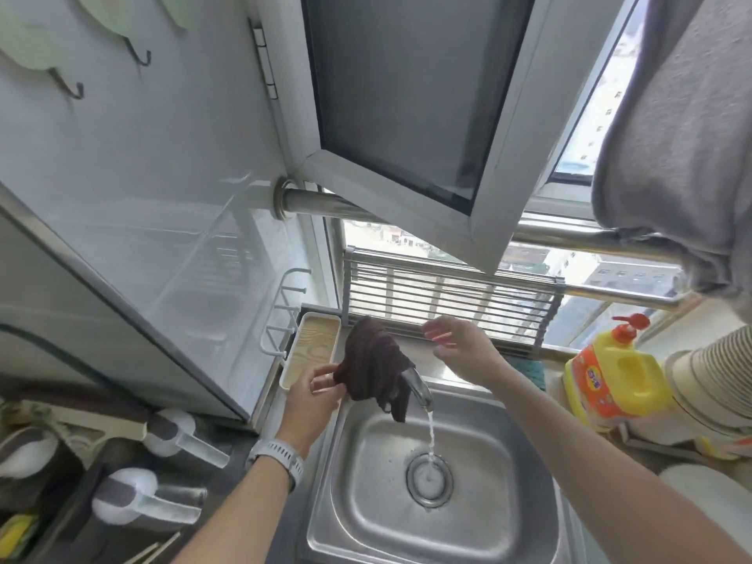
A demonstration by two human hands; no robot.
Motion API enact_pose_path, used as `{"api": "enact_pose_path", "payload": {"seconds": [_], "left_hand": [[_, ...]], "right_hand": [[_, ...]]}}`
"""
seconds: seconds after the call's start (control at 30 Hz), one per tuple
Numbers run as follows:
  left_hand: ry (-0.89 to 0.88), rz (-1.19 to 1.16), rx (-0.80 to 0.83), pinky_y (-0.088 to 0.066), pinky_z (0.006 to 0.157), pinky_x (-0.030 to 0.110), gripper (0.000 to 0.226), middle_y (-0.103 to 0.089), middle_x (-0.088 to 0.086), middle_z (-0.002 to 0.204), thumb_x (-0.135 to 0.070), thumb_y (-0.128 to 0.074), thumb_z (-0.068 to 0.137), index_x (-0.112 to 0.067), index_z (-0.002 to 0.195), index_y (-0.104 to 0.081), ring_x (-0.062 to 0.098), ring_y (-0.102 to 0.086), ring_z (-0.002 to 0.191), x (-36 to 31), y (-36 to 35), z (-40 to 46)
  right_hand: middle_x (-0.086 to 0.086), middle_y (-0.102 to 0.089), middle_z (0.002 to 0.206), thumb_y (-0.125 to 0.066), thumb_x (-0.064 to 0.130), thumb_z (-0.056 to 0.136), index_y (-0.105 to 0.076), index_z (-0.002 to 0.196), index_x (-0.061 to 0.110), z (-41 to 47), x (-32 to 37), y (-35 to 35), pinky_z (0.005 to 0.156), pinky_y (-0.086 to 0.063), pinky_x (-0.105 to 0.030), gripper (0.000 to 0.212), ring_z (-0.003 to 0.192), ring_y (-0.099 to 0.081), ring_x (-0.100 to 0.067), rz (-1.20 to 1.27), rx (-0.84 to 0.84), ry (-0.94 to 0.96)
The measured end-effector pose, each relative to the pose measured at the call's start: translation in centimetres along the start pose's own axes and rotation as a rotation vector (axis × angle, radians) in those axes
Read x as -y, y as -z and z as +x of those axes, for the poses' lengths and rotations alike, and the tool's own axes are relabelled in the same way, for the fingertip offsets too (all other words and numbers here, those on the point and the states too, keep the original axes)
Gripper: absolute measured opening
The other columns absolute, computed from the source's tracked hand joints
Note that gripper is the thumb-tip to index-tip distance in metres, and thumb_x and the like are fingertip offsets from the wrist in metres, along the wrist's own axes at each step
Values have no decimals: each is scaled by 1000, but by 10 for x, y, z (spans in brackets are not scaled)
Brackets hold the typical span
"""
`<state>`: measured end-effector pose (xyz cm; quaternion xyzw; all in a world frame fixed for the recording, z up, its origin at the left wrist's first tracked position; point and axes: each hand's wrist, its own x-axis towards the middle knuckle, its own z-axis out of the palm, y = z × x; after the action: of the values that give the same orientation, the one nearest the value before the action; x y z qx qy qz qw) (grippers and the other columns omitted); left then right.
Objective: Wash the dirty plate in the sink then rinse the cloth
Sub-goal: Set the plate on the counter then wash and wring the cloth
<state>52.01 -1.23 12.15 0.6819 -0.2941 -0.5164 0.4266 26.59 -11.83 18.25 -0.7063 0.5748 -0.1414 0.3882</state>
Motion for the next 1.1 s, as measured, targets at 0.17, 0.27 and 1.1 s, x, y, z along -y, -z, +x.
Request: {"api": "enact_pose_path", "payload": {"seconds": [0.17, 0.27, 1.1], "left_hand": [[252, 130, -88, -50, 63, 30, 26, -66, 14, 93, 3, -58, 93, -1, 119, -62, 23, -61, 72, 44, -8, 8], [312, 192, -38, -52, 69, 37, 24, -68, 15, 95, -10, -69, 89, -3, 112, -61, 25, -59, 70, 66, -35, 9], [-251, 671, -318, -39, 72, 27, 3, -71, 17, 80, -1, -70, 84, -1, 82, -69, 36, -67, 83, 84, -72, 69]], "right_hand": [[5, -68, 94, -63, 10, 92, -67, 101, 18, -65, -35, -35, 68, -47, -14, 12, 86, -63, -3, 329, -404, -272], [4, -70, 87, -61, 13, 90, -69, 92, 21, -92, -71, -101, 77, -52, -31, 11, 83, -64, -12, 483, -455, -618], [-3, -58, 72, -72, -2, 81, -57, 90, 7, 35, -37, -238, 57, -48, -23, 20, 62, -57, -11, 1330, -402, -804]]}}
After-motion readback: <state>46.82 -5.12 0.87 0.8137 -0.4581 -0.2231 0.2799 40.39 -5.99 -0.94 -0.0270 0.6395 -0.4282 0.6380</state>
